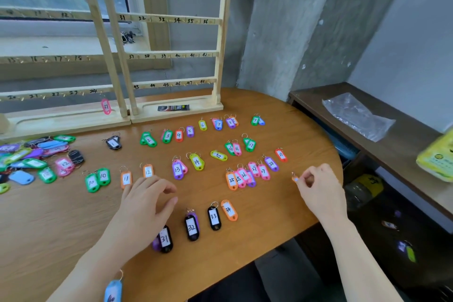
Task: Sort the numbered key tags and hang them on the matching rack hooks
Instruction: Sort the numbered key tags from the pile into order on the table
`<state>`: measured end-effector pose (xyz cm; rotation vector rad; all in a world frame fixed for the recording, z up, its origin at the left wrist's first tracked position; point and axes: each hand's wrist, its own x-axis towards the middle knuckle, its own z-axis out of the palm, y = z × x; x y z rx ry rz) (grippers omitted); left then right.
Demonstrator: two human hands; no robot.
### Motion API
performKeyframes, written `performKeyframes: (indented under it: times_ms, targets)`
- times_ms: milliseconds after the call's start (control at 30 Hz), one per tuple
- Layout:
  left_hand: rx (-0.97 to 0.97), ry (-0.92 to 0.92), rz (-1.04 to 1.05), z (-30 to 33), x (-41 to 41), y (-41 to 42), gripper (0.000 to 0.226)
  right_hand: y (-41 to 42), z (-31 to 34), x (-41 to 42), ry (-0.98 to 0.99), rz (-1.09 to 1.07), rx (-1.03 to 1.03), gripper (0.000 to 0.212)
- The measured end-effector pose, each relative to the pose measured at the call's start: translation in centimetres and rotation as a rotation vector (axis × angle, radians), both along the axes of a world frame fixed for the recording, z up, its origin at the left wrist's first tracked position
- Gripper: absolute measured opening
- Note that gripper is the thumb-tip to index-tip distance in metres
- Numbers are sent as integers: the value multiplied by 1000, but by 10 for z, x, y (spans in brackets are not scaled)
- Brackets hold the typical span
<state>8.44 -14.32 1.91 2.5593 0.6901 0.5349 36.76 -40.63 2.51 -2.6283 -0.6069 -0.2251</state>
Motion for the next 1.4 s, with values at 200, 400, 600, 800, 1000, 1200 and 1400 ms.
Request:
performKeyframes:
  times_ms: [200,400,600,800,1000,1200,1400]
  targets:
    - [6,-16,152,-4,-35,19,16,26,8,-11,-65,38,101,14]
    - [7,-15,300,-7,-104,54,16,101,23,-38,-23,262,222,7]
    - [-61,31,497,-10,-179,85,11,189,35,-96,29,553,202,14]
    - [-93,-49,728,-18,-225,117,23,272,41,-164,79,829,124,16]
    - [-237,-97,920,-11,-211,136,52,340,27,-220,107,1063,-49,12]
    - [-147,-122,989,-17,-207,135,21,390,16,-234,-23,1011,-120,17]
    - [-85,-177,972,-19,-207,136,12,420,19,-233,16,969,-224,22]
